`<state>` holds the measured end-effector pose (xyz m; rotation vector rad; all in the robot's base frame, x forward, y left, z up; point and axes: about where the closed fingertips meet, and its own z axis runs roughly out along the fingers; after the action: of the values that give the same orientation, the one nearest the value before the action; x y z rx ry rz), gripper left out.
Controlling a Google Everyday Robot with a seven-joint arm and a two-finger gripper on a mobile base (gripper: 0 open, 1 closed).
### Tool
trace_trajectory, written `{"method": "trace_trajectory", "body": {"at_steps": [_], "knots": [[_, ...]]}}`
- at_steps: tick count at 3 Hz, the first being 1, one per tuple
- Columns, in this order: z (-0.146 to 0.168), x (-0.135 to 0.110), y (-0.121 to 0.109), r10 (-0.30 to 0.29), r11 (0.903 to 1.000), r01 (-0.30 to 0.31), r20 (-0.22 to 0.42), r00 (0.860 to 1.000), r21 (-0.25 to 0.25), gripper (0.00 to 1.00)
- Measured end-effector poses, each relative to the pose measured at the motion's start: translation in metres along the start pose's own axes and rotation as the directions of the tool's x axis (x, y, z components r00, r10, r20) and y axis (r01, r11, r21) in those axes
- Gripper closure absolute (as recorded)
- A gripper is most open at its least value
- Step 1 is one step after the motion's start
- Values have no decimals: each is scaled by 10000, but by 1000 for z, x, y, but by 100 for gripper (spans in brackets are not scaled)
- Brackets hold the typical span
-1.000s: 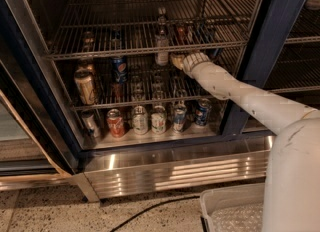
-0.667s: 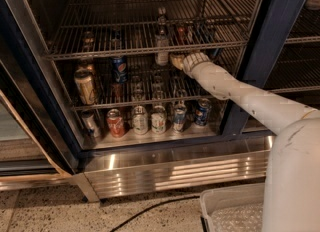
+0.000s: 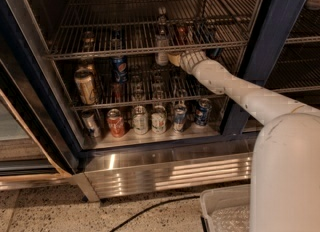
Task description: Pick coke can from middle shelf of fridge
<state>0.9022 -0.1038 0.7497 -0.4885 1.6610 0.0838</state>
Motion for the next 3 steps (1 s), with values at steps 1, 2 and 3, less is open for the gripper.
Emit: {"method": "trace_trajectory", "body": {"at_steps": [1,2,3], "knots": [[11,-3,-4,-117,9999,117,45,9999,106,40],[15,1,-14,-196,9992,198,-55,9998,345,40],[2,3,-27,-142,9983,145,-59,9999,567,40]]}}
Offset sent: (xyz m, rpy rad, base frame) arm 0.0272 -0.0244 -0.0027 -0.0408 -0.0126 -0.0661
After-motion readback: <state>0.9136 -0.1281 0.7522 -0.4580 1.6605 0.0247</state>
